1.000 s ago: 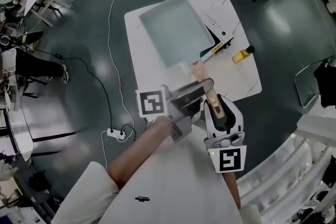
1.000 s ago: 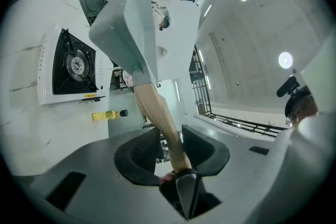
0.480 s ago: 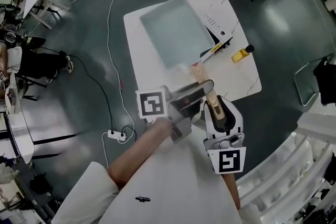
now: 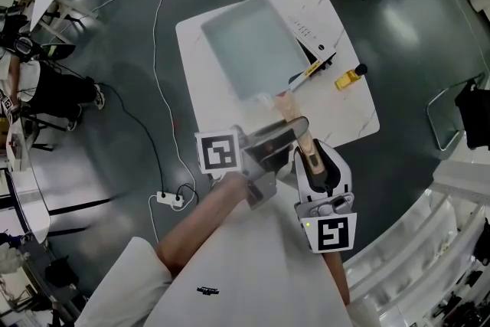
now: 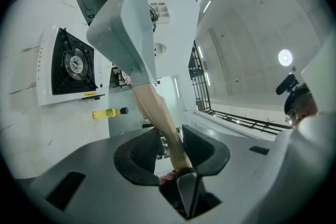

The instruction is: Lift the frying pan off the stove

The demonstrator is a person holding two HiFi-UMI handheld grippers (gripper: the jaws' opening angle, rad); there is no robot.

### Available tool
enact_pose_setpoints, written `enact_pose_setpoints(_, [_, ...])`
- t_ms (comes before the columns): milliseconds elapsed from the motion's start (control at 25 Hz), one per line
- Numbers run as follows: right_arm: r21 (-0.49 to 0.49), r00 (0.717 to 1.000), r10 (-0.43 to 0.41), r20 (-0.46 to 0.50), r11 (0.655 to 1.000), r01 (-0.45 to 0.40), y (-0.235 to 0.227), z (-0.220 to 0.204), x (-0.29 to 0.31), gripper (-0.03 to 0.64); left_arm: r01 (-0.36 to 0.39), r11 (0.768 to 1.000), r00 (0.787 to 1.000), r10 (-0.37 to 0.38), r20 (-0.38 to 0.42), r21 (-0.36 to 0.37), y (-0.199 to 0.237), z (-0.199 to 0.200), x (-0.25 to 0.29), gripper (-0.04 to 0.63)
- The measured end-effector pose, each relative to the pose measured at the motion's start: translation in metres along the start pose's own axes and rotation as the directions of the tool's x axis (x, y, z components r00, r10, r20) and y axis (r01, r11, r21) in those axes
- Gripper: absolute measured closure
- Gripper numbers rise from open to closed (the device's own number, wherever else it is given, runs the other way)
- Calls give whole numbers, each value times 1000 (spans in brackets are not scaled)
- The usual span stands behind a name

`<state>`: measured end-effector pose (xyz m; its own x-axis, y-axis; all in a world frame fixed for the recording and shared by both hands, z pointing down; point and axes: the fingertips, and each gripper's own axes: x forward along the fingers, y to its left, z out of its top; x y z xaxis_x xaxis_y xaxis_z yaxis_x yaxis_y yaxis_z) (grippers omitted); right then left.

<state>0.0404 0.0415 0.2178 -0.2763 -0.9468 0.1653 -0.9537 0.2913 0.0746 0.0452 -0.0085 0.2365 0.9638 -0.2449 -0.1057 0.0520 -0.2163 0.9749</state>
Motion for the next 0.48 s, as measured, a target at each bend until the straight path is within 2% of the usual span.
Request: enact_pose_setpoints(480, [4, 1000, 13, -9, 1000, -13, -1, -2, 8, 502, -11, 1000, 1000, 11, 8, -11, 6, 6, -1, 468])
